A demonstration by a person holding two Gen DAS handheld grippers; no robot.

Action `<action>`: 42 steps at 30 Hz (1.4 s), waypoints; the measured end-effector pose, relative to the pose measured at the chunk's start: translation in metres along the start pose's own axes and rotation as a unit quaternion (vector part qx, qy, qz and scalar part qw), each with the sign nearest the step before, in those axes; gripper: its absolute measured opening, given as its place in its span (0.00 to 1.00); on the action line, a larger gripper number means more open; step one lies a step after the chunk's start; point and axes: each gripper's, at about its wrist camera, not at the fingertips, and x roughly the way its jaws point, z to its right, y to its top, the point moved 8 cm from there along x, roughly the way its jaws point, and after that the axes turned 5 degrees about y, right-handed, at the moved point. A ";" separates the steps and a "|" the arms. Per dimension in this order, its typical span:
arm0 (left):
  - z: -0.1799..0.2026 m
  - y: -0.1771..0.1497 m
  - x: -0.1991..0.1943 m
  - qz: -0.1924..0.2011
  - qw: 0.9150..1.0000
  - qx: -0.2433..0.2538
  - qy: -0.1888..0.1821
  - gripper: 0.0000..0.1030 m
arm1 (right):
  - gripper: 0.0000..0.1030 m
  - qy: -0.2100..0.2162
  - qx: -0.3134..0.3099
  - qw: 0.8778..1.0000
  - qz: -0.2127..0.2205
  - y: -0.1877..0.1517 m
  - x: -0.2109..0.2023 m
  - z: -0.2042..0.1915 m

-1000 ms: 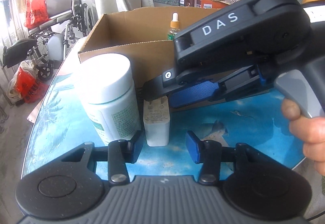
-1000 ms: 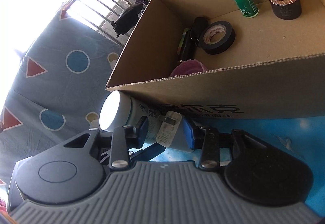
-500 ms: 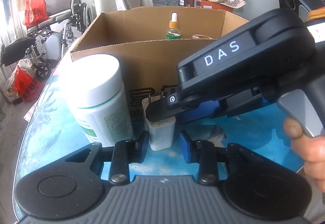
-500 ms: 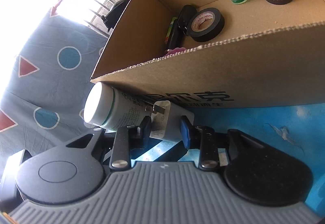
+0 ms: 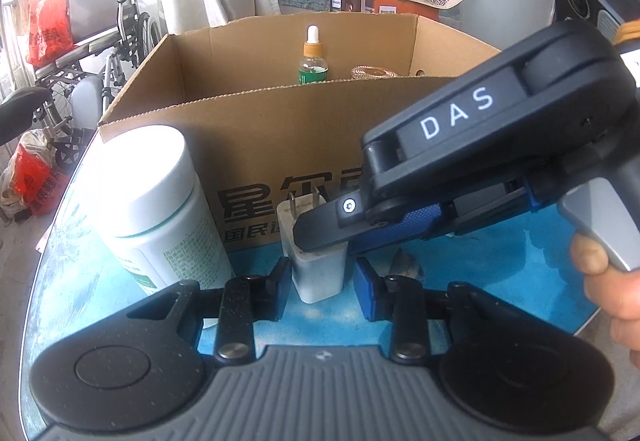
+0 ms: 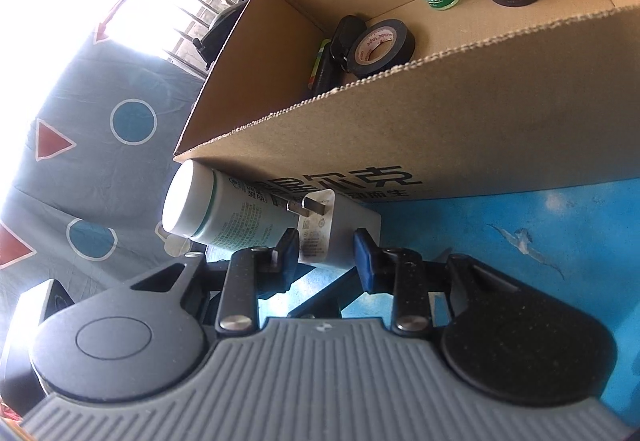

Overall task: Organize rigid objects
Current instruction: 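Close the right gripper around the white plug charger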

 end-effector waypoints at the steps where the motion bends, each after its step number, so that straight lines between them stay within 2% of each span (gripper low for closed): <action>1: 0.000 0.000 0.000 0.002 1.000 0.001 0.001 0.34 | 0.29 -0.002 0.000 1.000 0.002 0.000 0.000 0.000; 5: -0.002 0.002 0.003 0.001 1.000 -0.001 0.001 0.34 | 0.29 -0.004 -0.001 1.000 0.008 0.004 0.002 0.001; 8: 0.001 0.003 0.004 0.001 1.000 0.004 -0.001 0.39 | 0.30 0.001 0.007 1.000 0.009 0.005 0.004 0.003; 12: 0.005 0.001 0.001 -0.001 1.000 0.014 -0.008 0.39 | 0.31 -0.002 0.012 1.000 0.008 0.002 -0.002 0.007; 25: 0.056 -0.006 -0.017 0.000 0.994 0.076 -0.077 0.39 | 0.36 -0.033 0.049 0.998 0.023 -0.025 -0.061 0.030; 29: 0.068 -0.011 -0.019 -0.002 0.992 0.087 -0.090 0.35 | 0.38 -0.036 0.058 0.997 0.030 -0.033 -0.077 0.039; 30: 0.069 -0.013 -0.017 -0.007 0.992 0.085 -0.091 0.32 | 0.38 -0.033 0.062 0.997 0.033 -0.035 -0.080 0.041; 35: 0.073 -0.008 -0.012 -0.014 0.993 0.088 -0.078 0.31 | 0.37 -0.026 0.075 0.996 0.046 -0.032 -0.085 0.048; 42: 0.078 -0.009 -0.004 -0.039 0.993 0.094 -0.057 0.31 | 0.38 -0.033 0.070 0.996 0.035 -0.031 -0.079 0.046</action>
